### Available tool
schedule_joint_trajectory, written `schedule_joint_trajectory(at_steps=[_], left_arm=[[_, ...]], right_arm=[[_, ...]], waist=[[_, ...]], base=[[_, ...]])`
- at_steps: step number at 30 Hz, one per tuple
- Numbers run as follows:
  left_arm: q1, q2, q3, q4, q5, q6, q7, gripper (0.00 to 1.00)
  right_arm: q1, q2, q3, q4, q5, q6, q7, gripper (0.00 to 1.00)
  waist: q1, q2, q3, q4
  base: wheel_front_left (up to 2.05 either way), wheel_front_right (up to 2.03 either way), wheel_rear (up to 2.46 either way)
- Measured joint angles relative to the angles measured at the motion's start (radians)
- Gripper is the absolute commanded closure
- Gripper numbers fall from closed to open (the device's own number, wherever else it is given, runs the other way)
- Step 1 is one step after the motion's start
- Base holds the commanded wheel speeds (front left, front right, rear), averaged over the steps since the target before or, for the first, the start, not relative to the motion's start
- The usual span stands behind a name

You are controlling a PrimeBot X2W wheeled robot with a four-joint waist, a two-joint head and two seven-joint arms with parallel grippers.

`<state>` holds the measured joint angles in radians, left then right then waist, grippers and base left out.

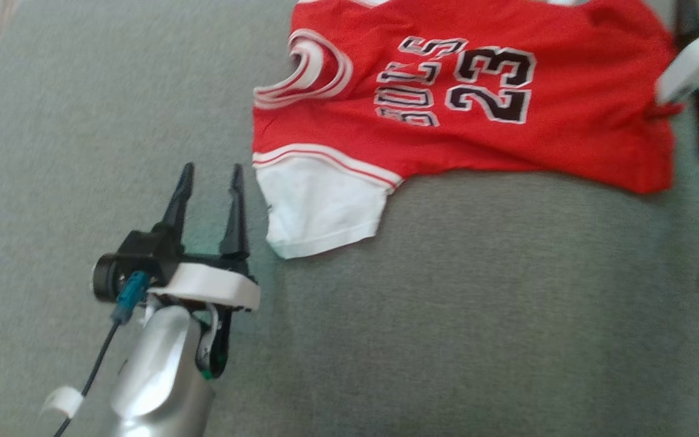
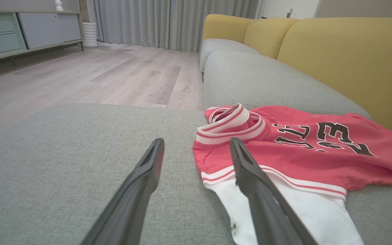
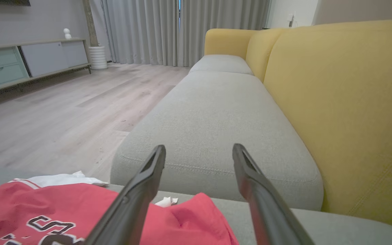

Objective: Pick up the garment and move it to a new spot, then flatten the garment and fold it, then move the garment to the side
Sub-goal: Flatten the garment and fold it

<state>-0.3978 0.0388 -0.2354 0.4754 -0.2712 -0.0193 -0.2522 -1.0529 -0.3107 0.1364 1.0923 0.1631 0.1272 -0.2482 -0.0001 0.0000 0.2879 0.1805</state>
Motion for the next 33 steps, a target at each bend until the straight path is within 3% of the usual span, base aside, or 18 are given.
schedule_joint_trajectory(at_steps=[9,17,24,33], left_arm=[[0.085,0.003,0.045,0.025,0.000,-0.008,0.000,0.00],[0.099,0.009,0.050,0.086,-0.001,-0.016,0.000,0.00],[0.097,0.019,0.071,0.142,-0.002,-0.014,0.004,0.00],[0.053,0.036,0.070,0.272,-0.016,0.002,0.132,0.00]], right_arm=[[0.415,0.147,-0.042,-0.409,0.063,0.000,-0.003,0.00],[0.767,0.239,-0.094,-0.600,0.026,0.000,-0.003,0.00],[0.800,0.249,-0.100,-0.669,0.021,0.000,-0.003,0.00],[0.799,0.255,-0.095,-0.691,0.022,0.000,-0.003,0.00]], waist=[[-0.0001,0.0000,-0.085,-0.098],[-0.0002,0.0001,-0.124,-0.171],[0.0000,0.0000,-0.125,-0.211],[0.0001,0.0000,-0.103,-0.240]], base=[[0.00,0.00,0.00],[0.00,0.00,0.00],[0.00,0.00,0.00],[0.00,0.00,0.00]])
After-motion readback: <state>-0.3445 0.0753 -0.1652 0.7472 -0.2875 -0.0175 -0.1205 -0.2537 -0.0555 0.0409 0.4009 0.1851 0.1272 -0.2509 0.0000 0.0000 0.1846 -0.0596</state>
